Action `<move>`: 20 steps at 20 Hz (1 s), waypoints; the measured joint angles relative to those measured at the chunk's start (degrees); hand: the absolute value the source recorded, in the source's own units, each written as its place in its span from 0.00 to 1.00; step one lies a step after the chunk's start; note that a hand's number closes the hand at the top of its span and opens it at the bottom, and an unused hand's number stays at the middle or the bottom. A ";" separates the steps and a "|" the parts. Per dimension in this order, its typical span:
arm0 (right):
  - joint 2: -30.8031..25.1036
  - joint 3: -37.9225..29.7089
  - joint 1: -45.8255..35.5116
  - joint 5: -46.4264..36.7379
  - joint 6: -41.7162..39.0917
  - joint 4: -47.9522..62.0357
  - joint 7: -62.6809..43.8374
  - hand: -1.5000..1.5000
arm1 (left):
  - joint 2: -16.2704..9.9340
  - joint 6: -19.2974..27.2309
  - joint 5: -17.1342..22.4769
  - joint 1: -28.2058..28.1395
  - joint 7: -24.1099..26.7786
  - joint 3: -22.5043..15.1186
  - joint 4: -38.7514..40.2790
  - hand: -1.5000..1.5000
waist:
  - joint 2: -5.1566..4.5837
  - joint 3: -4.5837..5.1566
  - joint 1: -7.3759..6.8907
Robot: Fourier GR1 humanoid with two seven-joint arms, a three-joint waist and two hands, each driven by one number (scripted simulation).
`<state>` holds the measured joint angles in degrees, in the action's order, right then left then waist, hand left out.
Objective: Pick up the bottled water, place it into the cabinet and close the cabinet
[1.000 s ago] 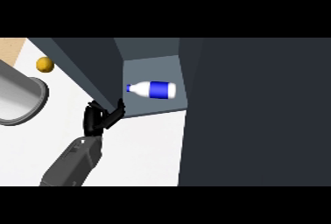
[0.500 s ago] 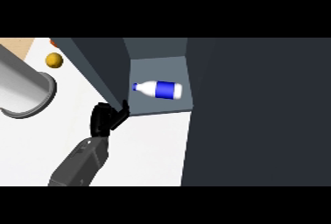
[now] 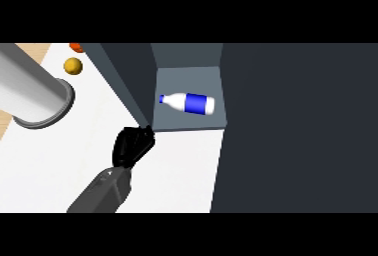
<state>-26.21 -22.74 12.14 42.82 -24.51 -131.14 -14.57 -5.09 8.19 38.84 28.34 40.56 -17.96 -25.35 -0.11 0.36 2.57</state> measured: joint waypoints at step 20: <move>0.39 11.60 3.72 0.76 1.19 -3.51 -2.78 1.00 | -12.20 -14.81 -1.00 -20.87 -0.32 -7.17 -39.16 0.00 | 1.41 -0.34 -3.87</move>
<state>-25.82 -11.14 15.86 43.58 -23.32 -134.65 -17.34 -17.29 -6.61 37.85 7.47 40.24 -25.12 -64.51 1.30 0.02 -1.30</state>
